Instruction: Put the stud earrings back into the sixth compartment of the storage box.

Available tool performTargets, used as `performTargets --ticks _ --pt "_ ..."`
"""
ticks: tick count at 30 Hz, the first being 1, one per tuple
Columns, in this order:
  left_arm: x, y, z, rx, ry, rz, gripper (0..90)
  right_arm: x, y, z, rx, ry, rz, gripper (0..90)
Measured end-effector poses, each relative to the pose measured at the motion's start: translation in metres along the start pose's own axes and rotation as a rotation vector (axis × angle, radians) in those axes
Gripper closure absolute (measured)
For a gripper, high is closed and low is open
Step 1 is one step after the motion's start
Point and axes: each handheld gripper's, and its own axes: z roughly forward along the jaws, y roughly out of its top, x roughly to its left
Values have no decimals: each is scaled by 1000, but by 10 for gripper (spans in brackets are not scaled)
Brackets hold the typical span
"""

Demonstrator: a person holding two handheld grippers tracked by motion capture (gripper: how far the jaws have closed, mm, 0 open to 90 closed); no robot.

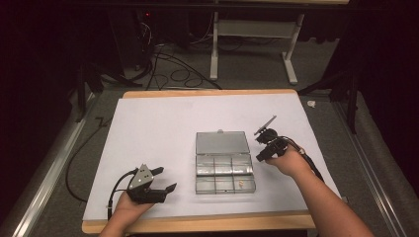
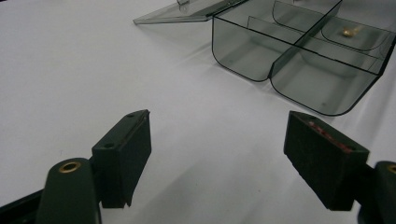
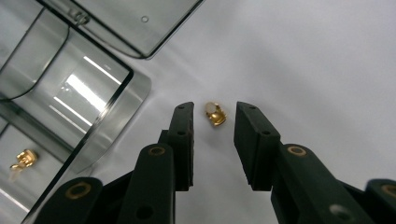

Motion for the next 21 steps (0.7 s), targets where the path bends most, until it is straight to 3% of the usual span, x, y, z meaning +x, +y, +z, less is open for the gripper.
performTargets --ticks 11,12,16,21 --pt "0 0 0 -1 -2 -1 240 -5 9 6 36 23 15 781" --pt "0 0 0 -1 -2 -1 240 -5 10 7 40 22 -5 798" --pt "0 0 0 -1 -3 -1 240 -3 11 9 61 30 1 864" --pt "0 0 0 1 -3 -1 240 -3 11 9 68 46 -7 872"
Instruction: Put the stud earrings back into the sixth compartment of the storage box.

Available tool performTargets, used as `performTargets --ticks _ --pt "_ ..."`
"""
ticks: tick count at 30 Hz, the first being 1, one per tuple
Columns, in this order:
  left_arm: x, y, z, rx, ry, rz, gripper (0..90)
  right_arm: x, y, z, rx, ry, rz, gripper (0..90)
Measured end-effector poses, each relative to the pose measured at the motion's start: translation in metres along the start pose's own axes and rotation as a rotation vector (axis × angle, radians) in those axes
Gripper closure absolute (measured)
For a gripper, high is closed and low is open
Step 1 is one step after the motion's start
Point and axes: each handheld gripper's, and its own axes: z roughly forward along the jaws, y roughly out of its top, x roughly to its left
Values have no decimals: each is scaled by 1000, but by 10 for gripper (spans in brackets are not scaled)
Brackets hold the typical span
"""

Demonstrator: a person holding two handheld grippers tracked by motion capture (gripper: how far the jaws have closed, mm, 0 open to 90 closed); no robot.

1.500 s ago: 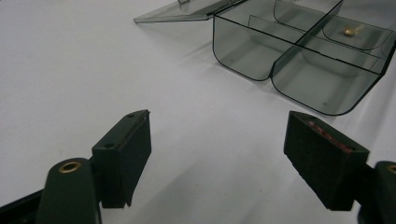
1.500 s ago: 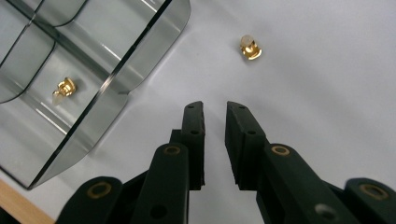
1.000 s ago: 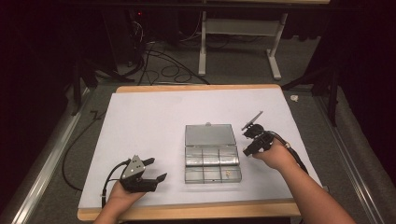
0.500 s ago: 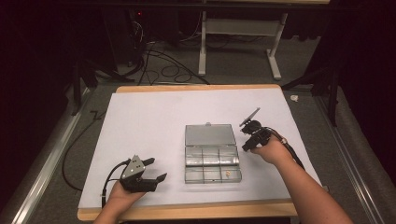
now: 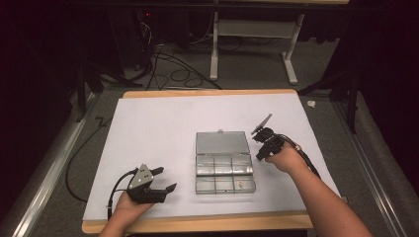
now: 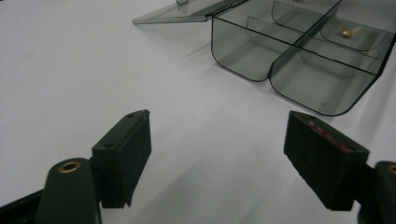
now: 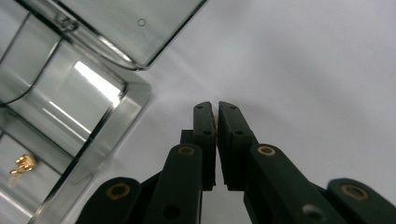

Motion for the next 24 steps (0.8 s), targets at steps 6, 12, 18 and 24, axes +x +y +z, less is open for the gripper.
performTargets --ticks 6,12,18,24 --pt "0 0 0 4 -3 -1 240 1 -5 -7 2 7 -6 873" --pt "0 0 1 6 -2 -1 240 5 -13 -15 -3 17 -2 873" --pt "0 0 1 7 -1 0 240 9 -21 -21 3 25 -8 874" --pt "0 0 1 7 0 1 240 13 -27 -25 5 24 -11 874"
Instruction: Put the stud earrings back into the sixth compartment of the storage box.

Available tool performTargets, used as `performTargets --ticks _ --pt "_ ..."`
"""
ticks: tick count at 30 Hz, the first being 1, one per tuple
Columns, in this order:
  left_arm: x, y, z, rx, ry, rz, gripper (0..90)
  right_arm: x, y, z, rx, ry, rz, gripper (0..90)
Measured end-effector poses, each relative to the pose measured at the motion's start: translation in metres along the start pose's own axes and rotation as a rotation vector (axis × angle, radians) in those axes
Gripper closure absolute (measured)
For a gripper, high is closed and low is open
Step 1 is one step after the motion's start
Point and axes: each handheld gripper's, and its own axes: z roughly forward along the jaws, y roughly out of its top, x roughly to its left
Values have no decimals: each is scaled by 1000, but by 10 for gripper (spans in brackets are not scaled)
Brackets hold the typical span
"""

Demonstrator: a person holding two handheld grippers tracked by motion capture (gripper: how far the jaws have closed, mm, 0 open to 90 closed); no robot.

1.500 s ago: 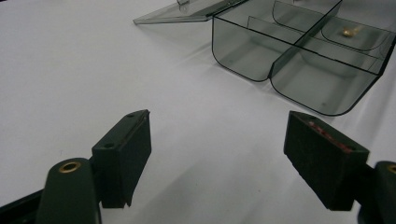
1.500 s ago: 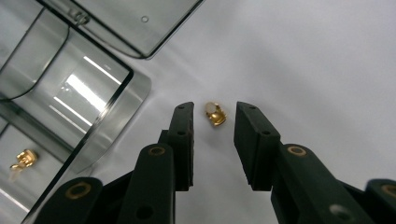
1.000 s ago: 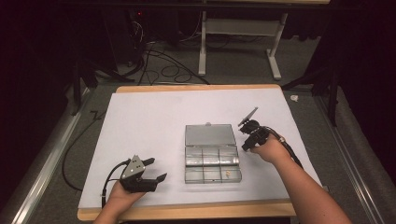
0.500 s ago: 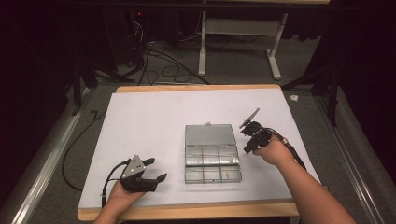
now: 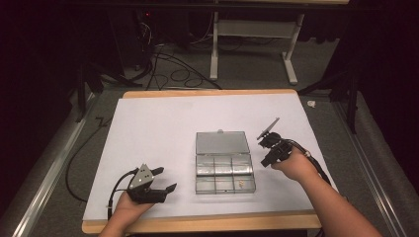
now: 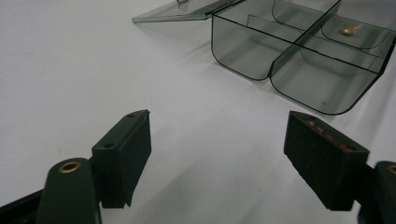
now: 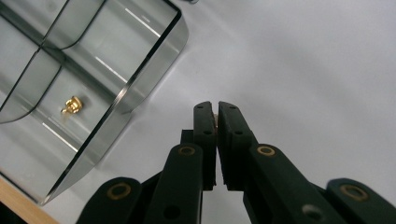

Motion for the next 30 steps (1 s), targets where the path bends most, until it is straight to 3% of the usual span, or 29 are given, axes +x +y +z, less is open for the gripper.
performTargets --ticks 16,19,30 --pt "0 0 0 1 3 1 240 11 -18 -5 1 10 -20 875" --pt "0 0 0 0 6 3 240 13 -20 -7 9 8 -1 875" --pt "0 0 0 -1 9 -2 240 18 -24 -19 4 5 -27 876"
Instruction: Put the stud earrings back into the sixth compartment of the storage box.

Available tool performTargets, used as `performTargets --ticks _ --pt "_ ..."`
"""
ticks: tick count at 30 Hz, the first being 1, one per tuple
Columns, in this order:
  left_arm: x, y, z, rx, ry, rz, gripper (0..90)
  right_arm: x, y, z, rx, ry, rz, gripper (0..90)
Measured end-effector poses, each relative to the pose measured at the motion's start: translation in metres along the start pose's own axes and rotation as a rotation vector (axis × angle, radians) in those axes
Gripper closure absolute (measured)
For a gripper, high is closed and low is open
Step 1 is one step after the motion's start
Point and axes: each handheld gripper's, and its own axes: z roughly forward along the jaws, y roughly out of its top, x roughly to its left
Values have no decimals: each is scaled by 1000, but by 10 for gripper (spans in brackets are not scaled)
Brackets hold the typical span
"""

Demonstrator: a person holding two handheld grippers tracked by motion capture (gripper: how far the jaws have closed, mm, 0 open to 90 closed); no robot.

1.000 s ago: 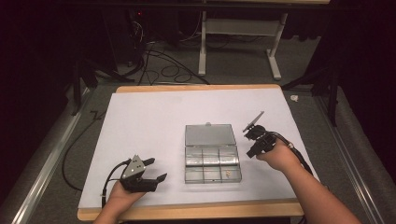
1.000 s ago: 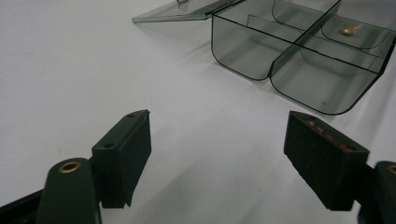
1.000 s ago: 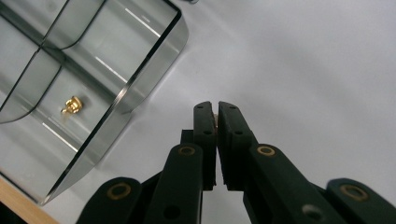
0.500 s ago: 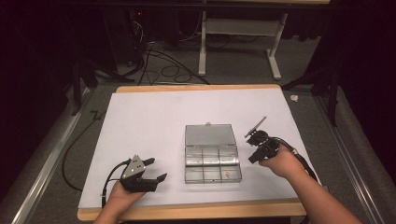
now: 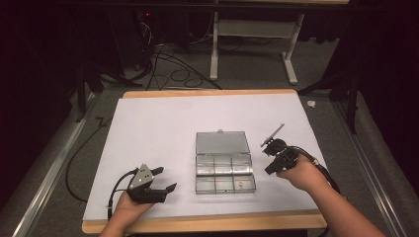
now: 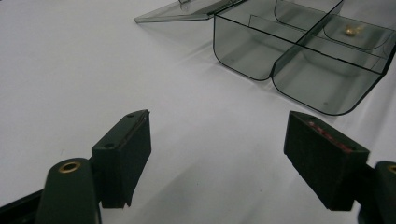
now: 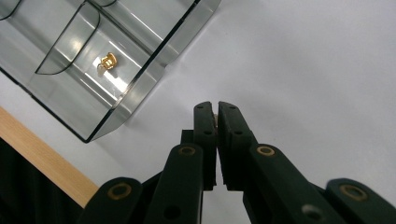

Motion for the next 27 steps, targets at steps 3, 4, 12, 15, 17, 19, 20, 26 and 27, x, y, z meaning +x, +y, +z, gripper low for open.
performTargets --ticks 3,4,12,15,17,19,20,26,27 --pt "0 0 0 2 3 5 240 1 -1 -2 -3 1 -7 876" --pt "0 0 0 5 2 2 239 1 -1 -3 -1 -1 -7 877" --pt "0 0 0 1 2 0 240 6 3 -11 1 -3 -22 878" --pt "0 0 0 1 1 0 240 11 8 -15 -2 -5 -31 878" --pt "0 0 0 1 1 1 239 14 10 -16 -2 -1 -43 878" --pt "0 0 0 1 5 4 239 19 11 -17 3 1 -25 878" --pt "0 0 0 1 5 4 239 19 11 -17 3 1 -25 878" --pt "0 0 -1 -2 5 5 240 31 16 -19 8 5 -33 878" --pt "-1 0 -1 -2 7 5 239 31 18 -19 -4 9 -76 879"
